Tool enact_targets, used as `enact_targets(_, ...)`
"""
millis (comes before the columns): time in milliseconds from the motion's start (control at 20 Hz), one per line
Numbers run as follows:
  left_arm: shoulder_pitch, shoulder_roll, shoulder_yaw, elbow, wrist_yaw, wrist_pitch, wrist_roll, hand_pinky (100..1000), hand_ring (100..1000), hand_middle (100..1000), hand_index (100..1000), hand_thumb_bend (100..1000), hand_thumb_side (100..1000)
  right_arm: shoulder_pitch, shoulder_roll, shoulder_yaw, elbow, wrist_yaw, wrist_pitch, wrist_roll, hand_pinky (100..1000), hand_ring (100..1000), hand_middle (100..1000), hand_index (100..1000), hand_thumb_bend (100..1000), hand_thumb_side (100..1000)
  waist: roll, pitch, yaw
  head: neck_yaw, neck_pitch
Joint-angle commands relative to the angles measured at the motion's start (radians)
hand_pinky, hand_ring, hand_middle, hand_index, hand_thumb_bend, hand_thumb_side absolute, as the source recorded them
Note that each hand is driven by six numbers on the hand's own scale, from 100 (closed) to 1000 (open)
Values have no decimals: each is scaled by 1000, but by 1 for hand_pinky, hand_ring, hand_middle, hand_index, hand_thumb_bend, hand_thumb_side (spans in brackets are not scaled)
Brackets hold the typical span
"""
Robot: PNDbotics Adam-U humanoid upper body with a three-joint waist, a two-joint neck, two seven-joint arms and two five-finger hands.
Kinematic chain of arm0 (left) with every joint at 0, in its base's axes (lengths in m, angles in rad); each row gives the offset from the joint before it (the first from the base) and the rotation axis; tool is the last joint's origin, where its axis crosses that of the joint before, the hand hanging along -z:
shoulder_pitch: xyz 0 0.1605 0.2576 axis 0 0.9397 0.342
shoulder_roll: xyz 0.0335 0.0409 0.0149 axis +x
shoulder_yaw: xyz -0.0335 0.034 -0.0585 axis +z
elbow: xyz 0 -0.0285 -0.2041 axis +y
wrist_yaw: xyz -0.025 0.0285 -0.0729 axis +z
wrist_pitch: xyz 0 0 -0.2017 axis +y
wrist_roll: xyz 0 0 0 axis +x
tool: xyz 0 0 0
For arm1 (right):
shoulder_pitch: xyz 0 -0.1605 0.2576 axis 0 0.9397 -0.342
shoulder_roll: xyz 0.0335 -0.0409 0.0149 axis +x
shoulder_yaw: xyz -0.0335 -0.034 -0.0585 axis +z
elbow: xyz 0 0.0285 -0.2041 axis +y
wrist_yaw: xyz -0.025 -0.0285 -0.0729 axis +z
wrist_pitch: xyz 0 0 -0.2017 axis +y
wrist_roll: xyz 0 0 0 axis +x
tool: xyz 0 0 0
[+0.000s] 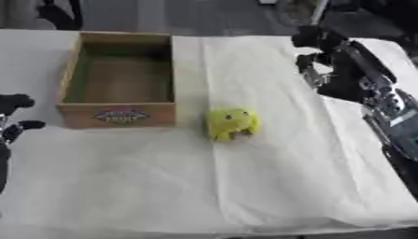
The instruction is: Pick up objects on the table and place them in the box.
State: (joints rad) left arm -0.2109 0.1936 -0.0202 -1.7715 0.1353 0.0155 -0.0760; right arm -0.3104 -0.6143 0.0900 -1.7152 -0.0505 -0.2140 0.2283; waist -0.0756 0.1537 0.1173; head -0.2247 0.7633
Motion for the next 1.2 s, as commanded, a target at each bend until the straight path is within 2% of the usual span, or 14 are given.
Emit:
enact_targets(50,-10,13,-2,-18,4,-1,-5,631,914,633,702,191,627,-38,-49,23,-14,44,-31,56,730,913,849,936,100,204,4,-15,2,-8,-3)
enact_targets(650,-15,8,-11,-18,5,0,-14,631,914,633,702,189,628,-173,-37,139,113,258,-124,187,776,937,886,948,100,199,6,-11,25,-29,-3)
enact_targets(1000,-19,6,-14,-18,7,1,-17,631,914,632,703,188,628,-206,1,187,196,437,-198,215,809,954,906,953,100,279,8,-10,34,-40,-4)
enact_targets(1200,-20,5,-14,-18,8,1,-18,631,914,632,703,189,628,-214,17,203,230,509,-230,220,816,957,910,954,100,313,7,-10,37,-43,-4)
